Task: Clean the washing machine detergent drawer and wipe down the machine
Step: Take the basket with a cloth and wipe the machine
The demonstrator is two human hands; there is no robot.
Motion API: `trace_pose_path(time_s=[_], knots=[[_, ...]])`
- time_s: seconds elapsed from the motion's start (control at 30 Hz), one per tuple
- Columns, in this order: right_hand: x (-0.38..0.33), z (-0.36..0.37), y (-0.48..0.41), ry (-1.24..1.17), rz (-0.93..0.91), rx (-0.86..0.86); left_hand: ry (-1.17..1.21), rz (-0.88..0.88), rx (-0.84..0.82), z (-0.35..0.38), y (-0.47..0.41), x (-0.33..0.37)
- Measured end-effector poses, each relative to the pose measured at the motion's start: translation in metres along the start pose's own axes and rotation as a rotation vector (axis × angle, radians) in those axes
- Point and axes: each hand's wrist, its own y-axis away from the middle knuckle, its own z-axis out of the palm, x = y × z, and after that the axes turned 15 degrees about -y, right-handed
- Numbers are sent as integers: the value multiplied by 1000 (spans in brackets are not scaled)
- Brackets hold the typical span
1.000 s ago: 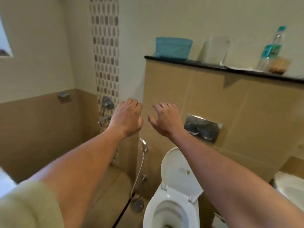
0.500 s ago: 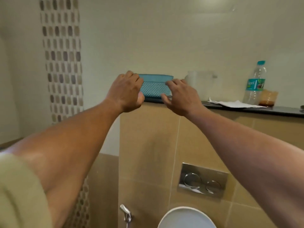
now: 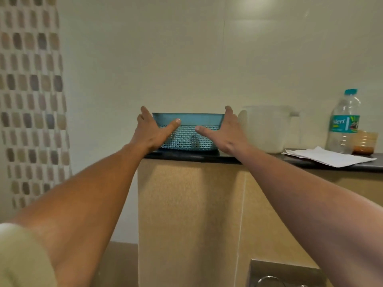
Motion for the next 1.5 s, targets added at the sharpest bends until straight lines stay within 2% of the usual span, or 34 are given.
trace_pose_path(time_s=[0.13, 0.37, 0.6, 0.7, 0.9, 1.03, 1.17, 1.33, 1.5], knots=[[9, 14, -9, -115, 27, -15, 187, -32, -80, 12, -14, -4], [-4, 12, 2, -228, -81, 40, 299, -67, 53, -6, 1, 0], [-47, 2, 67, -369, -141, -50, 348, -287, 176, -83, 78, 1], [-63, 3, 117, -443, -139, -148, 255, -376, 218, -119, 137, -11], [-82, 12, 254, -586, -118, -400, 96, -573, 341, -169, 315, -25], [-95, 22, 352, -645, -105, -625, 25, -767, 349, -198, 443, -38], [-120, 39, 443, -678, -28, -922, -32, -940, 382, -235, 572, -47], [-160, 61, 547, -716, 50, -1261, -69, -1128, 431, -285, 699, -59], [-206, 96, 642, -675, 7, -1438, -129, -1259, 477, -332, 797, -77]])
